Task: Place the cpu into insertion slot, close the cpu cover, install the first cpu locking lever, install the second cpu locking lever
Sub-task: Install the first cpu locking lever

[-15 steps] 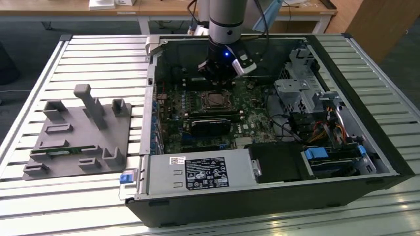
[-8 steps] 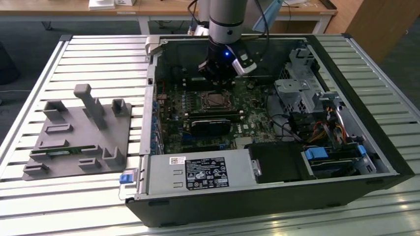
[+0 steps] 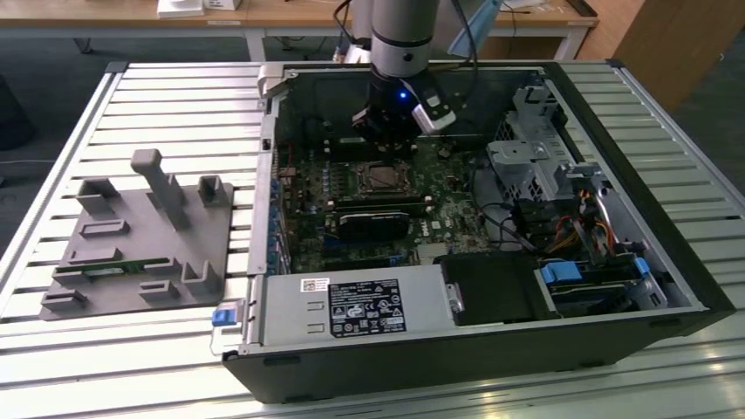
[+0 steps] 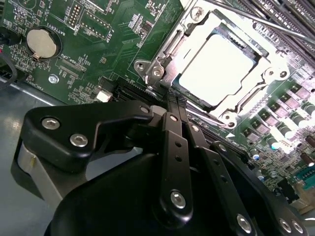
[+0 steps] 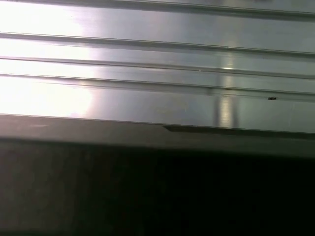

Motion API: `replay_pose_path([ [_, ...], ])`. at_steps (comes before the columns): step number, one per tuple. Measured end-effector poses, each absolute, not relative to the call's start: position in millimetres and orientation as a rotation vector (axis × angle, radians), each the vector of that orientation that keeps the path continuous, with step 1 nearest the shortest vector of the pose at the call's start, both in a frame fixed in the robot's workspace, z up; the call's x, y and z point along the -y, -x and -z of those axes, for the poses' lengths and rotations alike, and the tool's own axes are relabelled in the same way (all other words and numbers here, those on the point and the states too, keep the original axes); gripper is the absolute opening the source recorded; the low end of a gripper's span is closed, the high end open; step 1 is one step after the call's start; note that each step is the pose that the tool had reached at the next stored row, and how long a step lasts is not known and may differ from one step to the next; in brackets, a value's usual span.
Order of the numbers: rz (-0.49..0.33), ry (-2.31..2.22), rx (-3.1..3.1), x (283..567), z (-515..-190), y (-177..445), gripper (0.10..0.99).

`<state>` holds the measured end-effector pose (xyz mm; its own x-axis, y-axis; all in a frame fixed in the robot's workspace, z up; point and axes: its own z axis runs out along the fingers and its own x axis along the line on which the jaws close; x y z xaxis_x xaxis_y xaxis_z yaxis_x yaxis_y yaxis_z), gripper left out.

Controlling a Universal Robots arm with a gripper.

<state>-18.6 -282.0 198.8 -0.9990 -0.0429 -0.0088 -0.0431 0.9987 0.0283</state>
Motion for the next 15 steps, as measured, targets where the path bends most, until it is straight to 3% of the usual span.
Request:
replay_pose_path([
  [15, -0.035, 0.067, -3.132, 281.7, -199.6, 18.2, 0.118],
])
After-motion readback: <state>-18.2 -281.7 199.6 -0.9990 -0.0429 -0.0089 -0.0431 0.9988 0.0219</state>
